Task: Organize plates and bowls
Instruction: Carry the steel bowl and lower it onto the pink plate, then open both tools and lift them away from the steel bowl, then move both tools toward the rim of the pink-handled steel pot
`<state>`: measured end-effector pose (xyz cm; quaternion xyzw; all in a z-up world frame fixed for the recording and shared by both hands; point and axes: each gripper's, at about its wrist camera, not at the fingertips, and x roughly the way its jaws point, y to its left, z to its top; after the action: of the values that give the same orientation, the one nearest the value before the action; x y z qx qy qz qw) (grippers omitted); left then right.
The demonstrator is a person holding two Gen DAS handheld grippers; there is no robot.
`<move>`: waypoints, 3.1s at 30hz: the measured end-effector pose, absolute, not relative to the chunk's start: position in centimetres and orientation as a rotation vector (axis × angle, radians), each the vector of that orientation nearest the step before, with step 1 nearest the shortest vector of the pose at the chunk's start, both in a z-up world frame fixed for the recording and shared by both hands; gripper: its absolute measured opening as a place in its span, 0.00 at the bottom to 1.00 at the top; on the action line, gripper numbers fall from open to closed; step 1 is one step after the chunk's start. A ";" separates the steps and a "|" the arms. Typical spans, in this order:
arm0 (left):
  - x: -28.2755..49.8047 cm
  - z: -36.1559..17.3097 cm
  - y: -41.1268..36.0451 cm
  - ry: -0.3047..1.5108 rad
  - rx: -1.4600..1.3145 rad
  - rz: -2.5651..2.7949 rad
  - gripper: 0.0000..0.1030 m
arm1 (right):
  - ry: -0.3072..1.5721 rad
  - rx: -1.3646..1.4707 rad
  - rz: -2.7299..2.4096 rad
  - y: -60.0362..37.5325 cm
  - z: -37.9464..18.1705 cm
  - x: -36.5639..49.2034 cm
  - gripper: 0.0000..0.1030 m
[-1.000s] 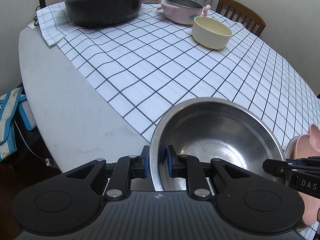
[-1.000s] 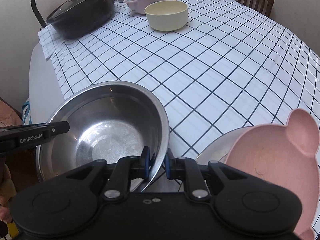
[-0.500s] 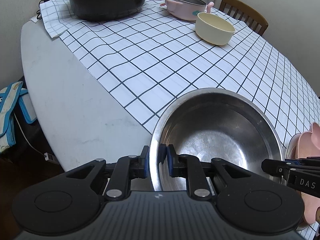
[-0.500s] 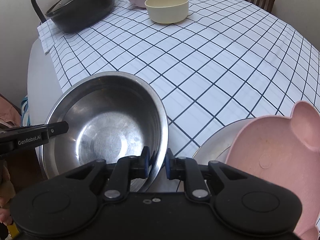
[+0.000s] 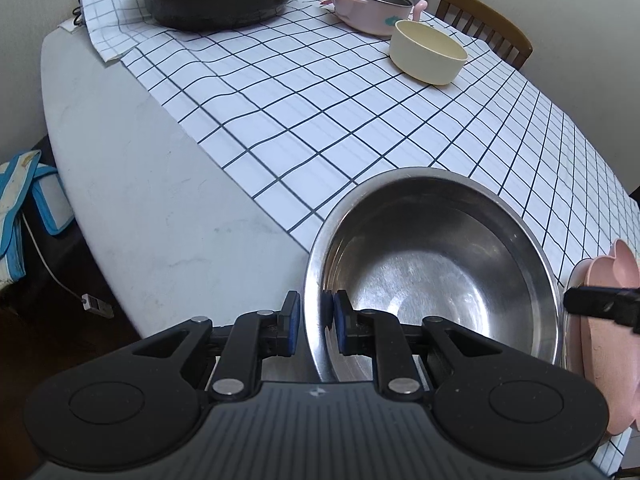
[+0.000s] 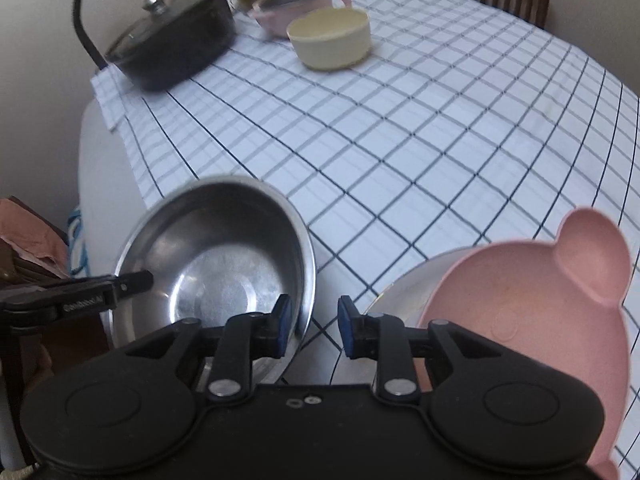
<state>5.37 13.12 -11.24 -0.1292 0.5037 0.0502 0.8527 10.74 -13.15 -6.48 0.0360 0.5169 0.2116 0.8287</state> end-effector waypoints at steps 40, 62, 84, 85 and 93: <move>16.1 0.4 12.9 0.711 -0.113 0.000 0.74 | 0.672 0.140 0.571 -12.6 4.8 20.2 0.96; 34.3 -1.1 14.8 0.714 -0.076 0.128 0.74 | 0.714 0.004 0.398 -6.6 2.5 36.5 0.94; 45.1 -7.5 17.2 0.826 -0.164 0.152 0.73 | 0.909 0.081 0.232 -1.4 -4.7 47.8 0.70; 45.4 -7.7 17.1 0.825 -0.166 0.150 0.73 | 0.912 0.086 0.230 -1.2 -4.9 48.1 0.64; 45.7 -9.1 16.3 0.832 -0.201 0.182 0.73 | 0.932 0.147 0.212 -1.6 -5.5 49.4 0.58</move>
<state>45.72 16.29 -9.08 -0.0975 0.4028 0.0880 0.9058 49.44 -1.65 -5.49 0.0705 0.4482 0.1018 0.8853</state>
